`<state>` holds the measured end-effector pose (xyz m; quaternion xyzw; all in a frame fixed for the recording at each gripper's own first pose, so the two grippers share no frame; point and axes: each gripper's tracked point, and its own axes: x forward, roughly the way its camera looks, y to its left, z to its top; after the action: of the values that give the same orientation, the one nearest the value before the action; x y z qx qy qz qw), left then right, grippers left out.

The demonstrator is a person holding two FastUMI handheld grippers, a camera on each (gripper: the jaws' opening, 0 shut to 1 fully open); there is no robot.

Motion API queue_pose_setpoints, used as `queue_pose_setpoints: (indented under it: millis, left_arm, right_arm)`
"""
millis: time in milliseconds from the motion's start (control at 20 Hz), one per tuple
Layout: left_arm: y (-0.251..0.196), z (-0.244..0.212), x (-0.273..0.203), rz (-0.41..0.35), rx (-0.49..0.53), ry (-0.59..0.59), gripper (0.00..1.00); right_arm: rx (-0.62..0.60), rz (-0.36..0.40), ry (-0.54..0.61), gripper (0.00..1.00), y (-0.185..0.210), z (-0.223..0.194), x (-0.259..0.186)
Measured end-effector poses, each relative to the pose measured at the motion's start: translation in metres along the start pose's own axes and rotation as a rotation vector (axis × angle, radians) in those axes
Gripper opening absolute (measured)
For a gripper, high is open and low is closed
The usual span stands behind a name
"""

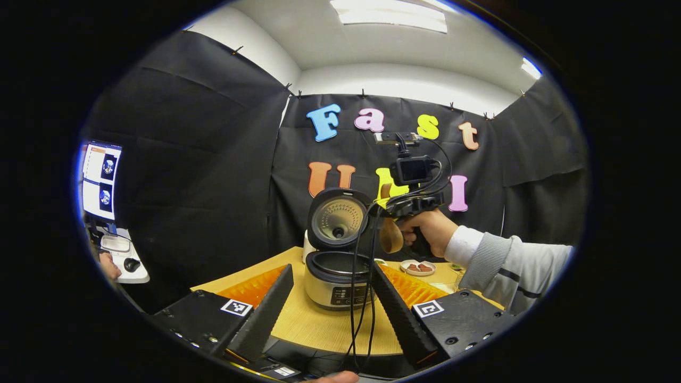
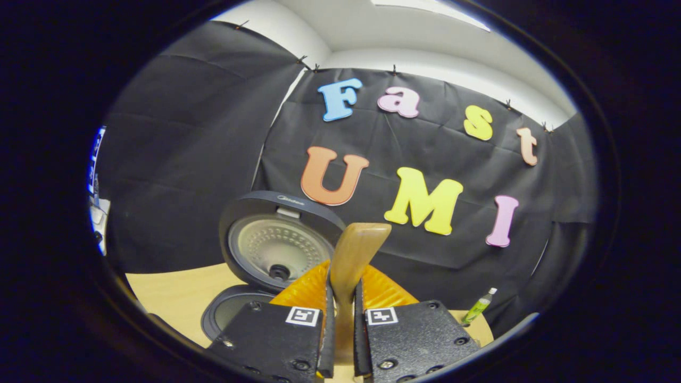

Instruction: Close the left gripper, press the button to open the rice cooker; take a wooden spoon from the chopstick holder with the right hand, scoop a spoonful of rice and pour it into the rice cooker, then put the wooden spoon back into the chopstick holder.

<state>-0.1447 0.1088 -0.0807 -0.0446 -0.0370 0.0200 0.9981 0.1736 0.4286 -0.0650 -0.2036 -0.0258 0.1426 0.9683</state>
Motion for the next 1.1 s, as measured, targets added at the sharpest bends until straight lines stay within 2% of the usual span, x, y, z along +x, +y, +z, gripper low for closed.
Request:
queue_pose_setpoints:
  millis: [550, 800, 1100]
  left_arm:
    - [-0.044, 0.001, 0.004, -0.086, 0.044, 0.009, 0.94]
    - [-0.054, -0.004, 0.007, -0.094, 0.065, 0.02, 0.94]
    - [-0.07, -0.008, 0.01, -0.121, 0.051, 0.029, 0.95]
  right_arm:
    - [0.091, -0.147, 0.021, 0.17, -0.164, -0.024, -0.026]
    - [0.133, -0.23, 0.035, 0.17, -0.247, -0.049, -0.04]
    - [0.163, -0.329, 0.059, 0.2, -0.319, -0.096, -0.045]
